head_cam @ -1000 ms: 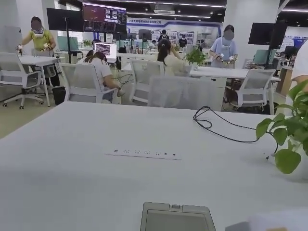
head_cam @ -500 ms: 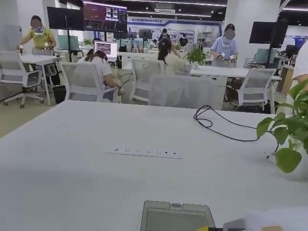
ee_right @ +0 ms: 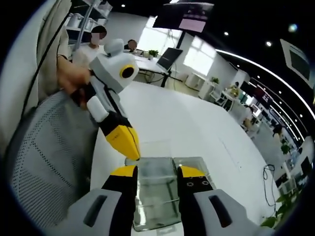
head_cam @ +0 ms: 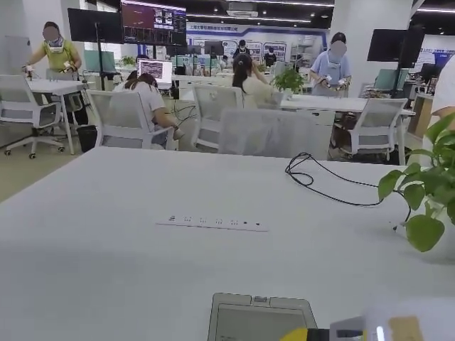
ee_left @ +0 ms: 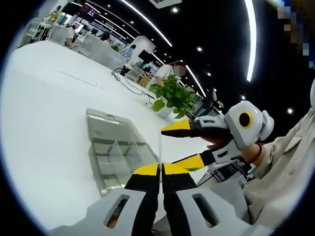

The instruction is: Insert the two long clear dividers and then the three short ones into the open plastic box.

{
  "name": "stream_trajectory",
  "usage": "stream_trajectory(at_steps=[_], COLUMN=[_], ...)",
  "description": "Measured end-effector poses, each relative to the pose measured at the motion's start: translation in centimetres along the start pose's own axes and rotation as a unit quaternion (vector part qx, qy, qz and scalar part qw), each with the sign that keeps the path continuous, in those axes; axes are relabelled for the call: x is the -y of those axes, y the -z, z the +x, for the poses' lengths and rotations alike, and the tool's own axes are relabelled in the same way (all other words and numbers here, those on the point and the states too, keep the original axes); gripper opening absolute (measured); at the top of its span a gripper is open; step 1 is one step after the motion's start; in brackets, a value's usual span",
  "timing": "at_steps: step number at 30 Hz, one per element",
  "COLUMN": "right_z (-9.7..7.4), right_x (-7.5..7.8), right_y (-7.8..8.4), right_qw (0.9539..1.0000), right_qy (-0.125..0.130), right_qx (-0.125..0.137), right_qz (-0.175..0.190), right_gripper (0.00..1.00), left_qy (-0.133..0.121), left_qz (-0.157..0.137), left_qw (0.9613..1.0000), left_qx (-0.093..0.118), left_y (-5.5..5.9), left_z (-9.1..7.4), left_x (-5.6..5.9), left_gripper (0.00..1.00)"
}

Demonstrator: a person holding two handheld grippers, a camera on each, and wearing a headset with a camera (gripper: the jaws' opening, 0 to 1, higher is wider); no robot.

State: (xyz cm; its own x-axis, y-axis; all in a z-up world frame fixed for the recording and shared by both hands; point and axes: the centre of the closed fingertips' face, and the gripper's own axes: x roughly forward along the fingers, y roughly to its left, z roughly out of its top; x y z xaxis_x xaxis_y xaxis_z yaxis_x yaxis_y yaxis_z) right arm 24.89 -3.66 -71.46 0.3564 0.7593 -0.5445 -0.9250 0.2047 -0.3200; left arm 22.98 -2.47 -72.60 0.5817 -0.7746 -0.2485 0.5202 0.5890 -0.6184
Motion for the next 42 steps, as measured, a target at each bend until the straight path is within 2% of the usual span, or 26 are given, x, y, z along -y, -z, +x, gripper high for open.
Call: stream_trajectory(at_steps=[3, 4, 5, 6, 7, 11, 12, 16, 18, 19, 20, 22, 23, 24, 25, 26, 29, 30, 31, 32, 33, 38, 42], right_z=[-0.2, -0.2, -0.3, -0.4, -0.4, -0.6, -0.7, -0.9, -1.1, -1.1, -1.2, -1.3, -1.3, -1.4, -1.5, -1.5, -1.5, -1.5, -1.5, -1.5, -1.5, -1.7, -1.7], right_x=[0.1, 0.1, 0.0, 0.0, -0.1, -0.5, -0.5, -0.9, -1.3, -1.5, -1.7, -2.0, -2.2, -2.5, -3.0, -3.1, -3.7, -3.8, -4.1, -4.3, -4.4, -5.6, -6.0], right_y=[-0.3, -0.4, -0.5, -0.6, -0.6, -0.8, -0.8, -0.8, -0.8, -0.8, -0.8, -0.6, -0.5, -0.4, -0.3, -0.2, 0.0, 0.1, 0.3, 0.3, 0.3, 0.3, 0.3], right_qw=[0.9992, 0.9992, 0.9986, 0.998, 0.9971, 0.994, 0.9927, 0.9907, 0.9896, 0.9892, 0.9888, 0.9879, 0.9872, 0.986, 0.9842, 0.9838, 0.9822, 0.9819, 0.9805, 0.9801, 0.9799, 0.974, 0.9721], right_qy=[-0.007, -0.007, -0.014, -0.017, -0.023, -0.049, -0.054, -0.078, -0.093, -0.097, -0.104, -0.116, -0.123, -0.131, -0.145, -0.149, -0.163, -0.166, -0.174, -0.177, -0.179, -0.21, -0.221], right_qx=[0.013, 0.015, 0.019, 0.023, 0.026, 0.035, 0.038, 0.04, 0.039, 0.04, 0.039, 0.036, 0.034, 0.034, 0.03, 0.029, 0.023, 0.023, 0.019, 0.017, 0.017, 0.018, 0.018], right_qz=[0.036, 0.037, 0.048, 0.057, 0.068, 0.091, 0.101, 0.104, 0.103, 0.102, 0.1, 0.097, 0.096, 0.097, 0.097, 0.096, 0.089, 0.089, 0.088, 0.088, 0.086, 0.081, 0.076], right_gripper=[0.33, 0.33, 0.33, 0.34, 0.34, 0.33, 0.33, 0.33, 0.32, 0.32, 0.32, 0.32, 0.32, 0.31, 0.31, 0.3, 0.29, 0.28, 0.26, 0.25, 0.25, 0.21, 0.18], left_qy=[-0.011, -0.014, -0.015, -0.019, -0.019, -0.005, -0.001, 0.014, 0.028, 0.034, 0.044, 0.055, 0.062, 0.065, 0.065, 0.074, 0.081, 0.084, 0.089, 0.092, 0.099, 0.119, 0.134], left_qz=[0.056, 0.094, 0.113, 0.139, 0.153, 0.215, 0.234, 0.265, 0.293, 0.291, 0.297, 0.315, 0.329, 0.335, 0.331, 0.333, 0.354, 0.363, 0.367, 0.368, 0.371, 0.383, 0.388], left_qw=[0.9981, 0.9951, 0.9929, 0.9889, 0.9866, 0.974, 0.9695, 0.9601, 0.9502, 0.9506, 0.948, 0.9407, 0.9341, 0.9313, 0.9329, 0.9312, 0.9216, 0.9168, 0.9144, 0.9136, 0.9112, 0.9042, 0.8998], left_qx=[-0.021, -0.027, -0.035, -0.048, -0.053, -0.07, -0.074, -0.088, -0.103, -0.102, -0.105, -0.115, -0.125, -0.128, -0.126, -0.127, -0.137, -0.144, -0.146, -0.147, -0.149, -0.147, -0.147], left_y=[0.3, 0.3, 0.4, 0.7, 0.8, 0.9, 0.9, 1.2, 1.6, 1.6, 1.7, 1.9, 2.2, 2.3, 2.3, 2.4, 2.8, 3.0, 3.2, 3.3, 3.5, 3.9, 4.1], left_z=[-0.2, -0.3, -0.4, -0.5, -0.5, -0.7, -0.7, -0.8, -0.8, -0.8, -0.8, -0.8, -0.9, -0.9, -0.9, -0.9, -0.9, -0.9, -0.9, -0.9, -1.0, -1.1, -1.2], left_x=[-0.5, -0.6, -0.7, -0.8, -0.9, -0.6, -0.5, -0.1, 0.3, 0.6, 0.8, 1.1, 1.3, 1.4, 1.5, 1.7, 1.8, 1.7, 1.8, 1.9, 2.0, 2.7, 3.2], left_gripper=[0.0, 0.0, 0.0, 0.0, 0.0, 0.0, 0.0, 0.0, 0.0, 0.0, 0.0, 0.0, 0.0, 0.0, 0.0, 0.0, 0.0, 0.0, 0.0, 0.0, 0.0, 0.0, 0.0])
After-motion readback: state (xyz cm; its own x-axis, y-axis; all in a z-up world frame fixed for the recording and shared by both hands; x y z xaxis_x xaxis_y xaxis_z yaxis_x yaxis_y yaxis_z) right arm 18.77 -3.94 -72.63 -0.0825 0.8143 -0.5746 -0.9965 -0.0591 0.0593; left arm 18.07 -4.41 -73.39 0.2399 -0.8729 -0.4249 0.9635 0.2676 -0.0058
